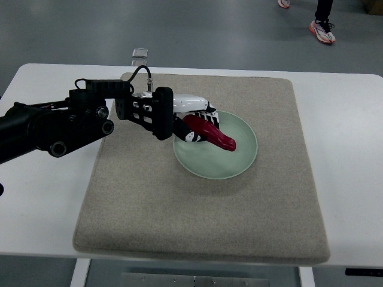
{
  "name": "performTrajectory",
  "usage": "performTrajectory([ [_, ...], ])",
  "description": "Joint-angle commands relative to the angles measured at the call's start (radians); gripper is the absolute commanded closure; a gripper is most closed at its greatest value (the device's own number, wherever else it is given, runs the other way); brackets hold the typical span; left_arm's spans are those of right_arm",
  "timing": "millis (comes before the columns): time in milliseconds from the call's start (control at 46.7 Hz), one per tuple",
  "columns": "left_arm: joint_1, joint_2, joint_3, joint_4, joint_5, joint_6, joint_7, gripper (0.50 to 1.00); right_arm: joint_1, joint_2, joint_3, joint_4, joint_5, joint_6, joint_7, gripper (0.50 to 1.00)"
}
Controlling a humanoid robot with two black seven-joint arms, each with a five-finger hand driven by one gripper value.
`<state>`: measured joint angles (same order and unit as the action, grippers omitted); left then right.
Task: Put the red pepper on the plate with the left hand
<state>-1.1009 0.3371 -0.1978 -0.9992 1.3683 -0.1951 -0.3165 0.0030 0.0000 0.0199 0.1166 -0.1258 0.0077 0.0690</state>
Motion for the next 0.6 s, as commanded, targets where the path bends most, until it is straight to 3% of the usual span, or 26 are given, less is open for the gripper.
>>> performTrajectory([
  [0, 0.004, -0.004, 0.000, -0.001, -0.003, -0.001, 0.000, 0.630, 0.000, 0.000, 0.000, 0.000, 0.000, 0.000, 0.000, 0.572],
  [43, 0.004, -0.004, 0.000, -0.001, -0.006, -0.001, 0.000, 0.604, 0.000, 0.000, 0.000, 0.000, 0.000, 0.000, 0.000, 0.572],
  [107, 0.004, -0.004, 0.000, -0.003, -0.009, -0.001, 0.000, 0.506, 0.000, 0.000, 0.000, 0.000, 0.000, 0.000, 0.000, 0.572],
  [321, -0.007, 0.008, -0.003, -0.007, -0.050, -0.001, 0.000, 0.504, 0.000, 0.000, 0.000, 0.000, 0.000, 0.000, 0.000, 0.572],
  [578, -0.017, 0.086, -0.020, 0.014, -0.418, -0.009, 0.011, 0.504, 0.000, 0.000, 0.000, 0.000, 0.000, 0.000, 0.000, 0.572],
])
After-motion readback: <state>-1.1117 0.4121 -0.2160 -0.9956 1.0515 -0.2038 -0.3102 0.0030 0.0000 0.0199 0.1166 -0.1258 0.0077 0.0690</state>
